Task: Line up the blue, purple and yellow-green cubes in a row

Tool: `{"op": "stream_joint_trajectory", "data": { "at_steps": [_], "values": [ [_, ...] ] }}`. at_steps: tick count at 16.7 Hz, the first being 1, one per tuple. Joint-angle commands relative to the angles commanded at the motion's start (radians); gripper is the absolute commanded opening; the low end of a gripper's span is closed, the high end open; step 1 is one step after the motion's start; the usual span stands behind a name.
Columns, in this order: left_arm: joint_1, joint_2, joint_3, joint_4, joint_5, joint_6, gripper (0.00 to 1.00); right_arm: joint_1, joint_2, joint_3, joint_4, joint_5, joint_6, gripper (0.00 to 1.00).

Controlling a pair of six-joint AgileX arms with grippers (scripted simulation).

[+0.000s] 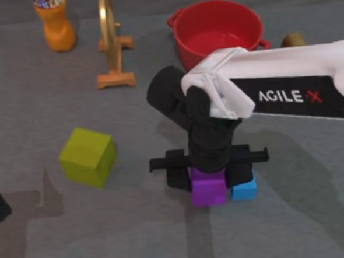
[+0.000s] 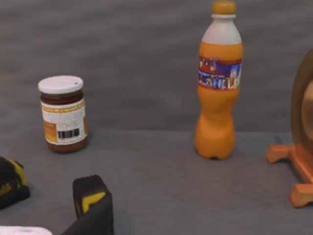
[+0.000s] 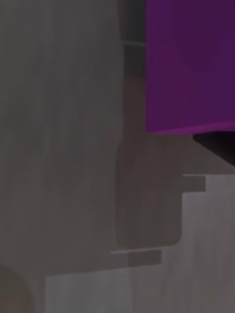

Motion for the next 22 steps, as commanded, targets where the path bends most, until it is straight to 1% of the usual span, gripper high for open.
{"op": "stream_joint_trajectory", "data": {
  "at_steps": [5, 6, 15, 17, 22],
  "values": [
    [0.0, 0.0, 0.0, 0.0, 0.0, 0.0, 1.0, 0.0, 0.0, 0.0, 0.0, 0.0, 0.0, 0.98],
    [0.0, 0.0, 0.0, 0.0, 0.0, 0.0, 1.0, 0.0, 0.0, 0.0, 0.0, 0.0, 0.0, 1.0],
    [0.0, 0.0, 0.0, 0.0, 0.0, 0.0, 1.0, -0.002, -0.002, 0.003, -0.004, 0.0, 0.0, 1.0],
    [0.0, 0.0, 0.0, 0.0, 0.0, 0.0, 1.0, 0.0, -0.011, 0.032, -0.042, 0.0, 0.002, 1.0],
    [0.0, 0.0, 0.0, 0.0, 0.0, 0.0, 1.0, 0.008, -0.066, 0.144, -0.216, 0.0, 0.002, 1.0]
  ]
}}
